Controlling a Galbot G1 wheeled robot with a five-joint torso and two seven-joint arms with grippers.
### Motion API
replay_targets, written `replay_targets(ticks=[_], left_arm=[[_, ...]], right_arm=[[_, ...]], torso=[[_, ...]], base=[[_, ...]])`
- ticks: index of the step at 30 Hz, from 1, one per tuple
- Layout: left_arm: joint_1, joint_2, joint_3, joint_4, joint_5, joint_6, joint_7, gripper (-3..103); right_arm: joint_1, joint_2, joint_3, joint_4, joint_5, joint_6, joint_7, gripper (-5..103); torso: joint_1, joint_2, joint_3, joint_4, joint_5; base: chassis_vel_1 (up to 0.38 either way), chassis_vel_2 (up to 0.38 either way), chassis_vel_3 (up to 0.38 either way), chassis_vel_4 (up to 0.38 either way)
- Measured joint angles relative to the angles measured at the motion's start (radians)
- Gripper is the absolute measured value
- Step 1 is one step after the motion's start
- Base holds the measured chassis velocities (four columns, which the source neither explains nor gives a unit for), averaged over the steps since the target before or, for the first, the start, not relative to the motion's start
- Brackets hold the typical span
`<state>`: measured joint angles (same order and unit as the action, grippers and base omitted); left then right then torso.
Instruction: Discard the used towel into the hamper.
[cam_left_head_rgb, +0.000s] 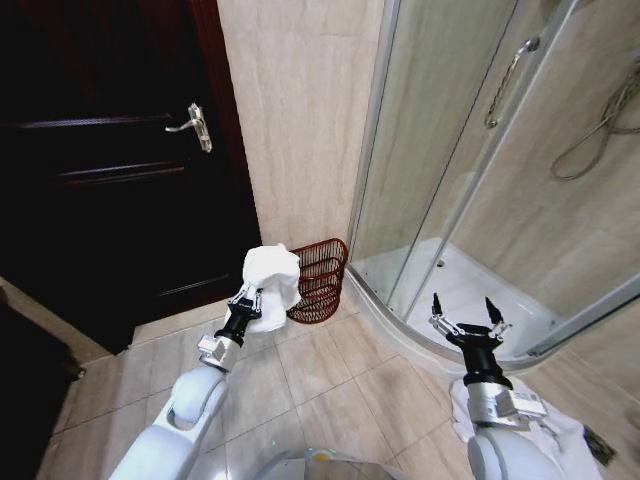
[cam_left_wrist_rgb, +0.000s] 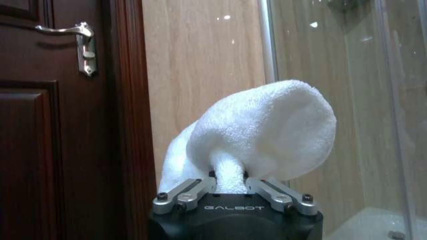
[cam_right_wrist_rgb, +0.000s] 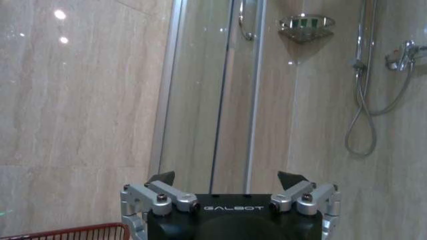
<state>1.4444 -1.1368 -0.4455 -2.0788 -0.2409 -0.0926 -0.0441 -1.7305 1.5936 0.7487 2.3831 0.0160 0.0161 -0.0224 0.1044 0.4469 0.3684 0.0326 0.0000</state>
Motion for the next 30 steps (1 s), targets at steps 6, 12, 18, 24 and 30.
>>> replay_targets(ticks=[6, 12, 18, 24, 30], left_arm=[[-0.002, 0.000, 0.000, 0.000, 0.001, -0.004, 0.015, 7], [-0.006, 0.002, -0.001, 0.008, 0.001, -0.009, 0.026, 7], [-0.008, 0.002, 0.003, 0.009, 0.001, -0.012, 0.028, 7], [-0.010, 0.000, 0.008, 0.007, 0.003, -0.012, 0.029, 7], [-0.012, -0.005, 0.015, 0.006, 0.009, -0.012, 0.028, 7]], right_arm=[[-0.004, 0.003, 0.002, -0.003, 0.012, -0.006, -0.011, 100], [-0.001, 0.004, 0.001, -0.005, 0.012, -0.008, -0.017, 100], [0.000, 0.000, 0.001, -0.003, 0.012, -0.011, -0.016, 100], [0.000, -0.005, 0.003, -0.003, 0.012, 0.002, -0.022, 100], [0.003, -0.006, 0.000, -0.012, 0.015, 0.031, -0.027, 100]], torso=[[-0.001, -0.003, -0.002, 0.0000, 0.0000], [0.000, -0.001, -0.001, 0.0000, 0.0000], [0.001, 0.002, 0.000, 0.0001, 0.0000], [0.003, 0.004, 0.002, -0.0001, 0.0004], [0.004, 0.005, 0.003, 0.0000, 0.0001]], base=[[0.000, 0.000, 0.000, 0.000], [-0.014, 0.018, 0.019, -0.018], [-0.131, 0.133, 0.121, -0.128], [-0.214, 0.203, 0.207, -0.214], [-0.190, 0.188, 0.174, -0.177]])
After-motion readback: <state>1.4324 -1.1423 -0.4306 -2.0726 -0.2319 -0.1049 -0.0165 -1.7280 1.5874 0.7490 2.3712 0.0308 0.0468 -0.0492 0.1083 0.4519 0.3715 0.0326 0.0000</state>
